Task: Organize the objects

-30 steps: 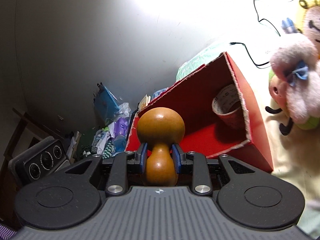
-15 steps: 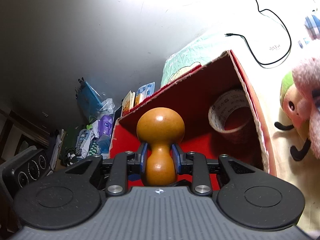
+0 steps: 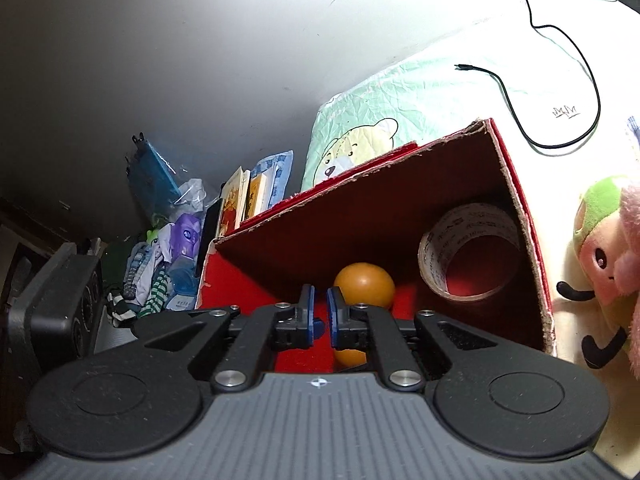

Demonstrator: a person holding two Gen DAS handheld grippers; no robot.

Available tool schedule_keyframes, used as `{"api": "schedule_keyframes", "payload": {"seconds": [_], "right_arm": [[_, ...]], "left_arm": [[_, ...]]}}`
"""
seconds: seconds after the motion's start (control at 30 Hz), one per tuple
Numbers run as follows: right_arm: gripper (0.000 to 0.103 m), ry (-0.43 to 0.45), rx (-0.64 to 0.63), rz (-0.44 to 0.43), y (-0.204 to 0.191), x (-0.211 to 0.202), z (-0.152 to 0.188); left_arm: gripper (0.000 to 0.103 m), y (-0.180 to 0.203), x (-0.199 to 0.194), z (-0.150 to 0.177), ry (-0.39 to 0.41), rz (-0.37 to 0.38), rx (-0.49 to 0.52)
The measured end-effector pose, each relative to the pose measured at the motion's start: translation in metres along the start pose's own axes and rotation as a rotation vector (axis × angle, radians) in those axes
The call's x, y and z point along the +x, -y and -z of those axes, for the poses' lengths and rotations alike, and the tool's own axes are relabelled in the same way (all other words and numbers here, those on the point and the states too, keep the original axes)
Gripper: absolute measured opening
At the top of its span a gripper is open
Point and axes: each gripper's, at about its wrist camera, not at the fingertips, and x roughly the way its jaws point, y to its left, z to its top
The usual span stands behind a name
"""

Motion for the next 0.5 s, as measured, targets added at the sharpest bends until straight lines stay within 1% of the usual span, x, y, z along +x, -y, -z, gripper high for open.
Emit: {"api": "schedule_keyframes", "payload": {"seconds": [0.1, 0.23, 0.3, 0.37, 0.43, 0.5], "right_arm": [[0.012, -0.011, -0.011, 0.009, 0.004, 0.000, 0.001], [0.013, -0.060, -0.025, 0.016, 0.002, 0.012, -0.002], [0.014, -0.097, -0.029, 0.014, -0.004, 0.023, -0.005], [0.014, -0.143, -0.032, 0.002, -0.010, 0.037, -0.006], [0.019, -0.197, -0.027, -0.014, -0.016, 0.055, -0.007], [0.021, -0.249, -0.028, 0.007, -0.020, 0.074, -0.006]], "left_arm": [[0.059, -0.007, -0.012, 0.011, 0.033, 0.005, -0.043], [0.063, -0.018, -0.025, 0.020, 0.073, -0.055, -0.094], [0.063, -0.023, -0.026, 0.022, 0.077, -0.070, -0.124], [0.063, -0.030, -0.028, 0.027, 0.084, -0.061, -0.156], [0.063, -0.031, -0.030, 0.031, 0.087, -0.061, -0.166], [0.063, -0.030, -0.029, 0.034, 0.081, -0.083, -0.163]]}}
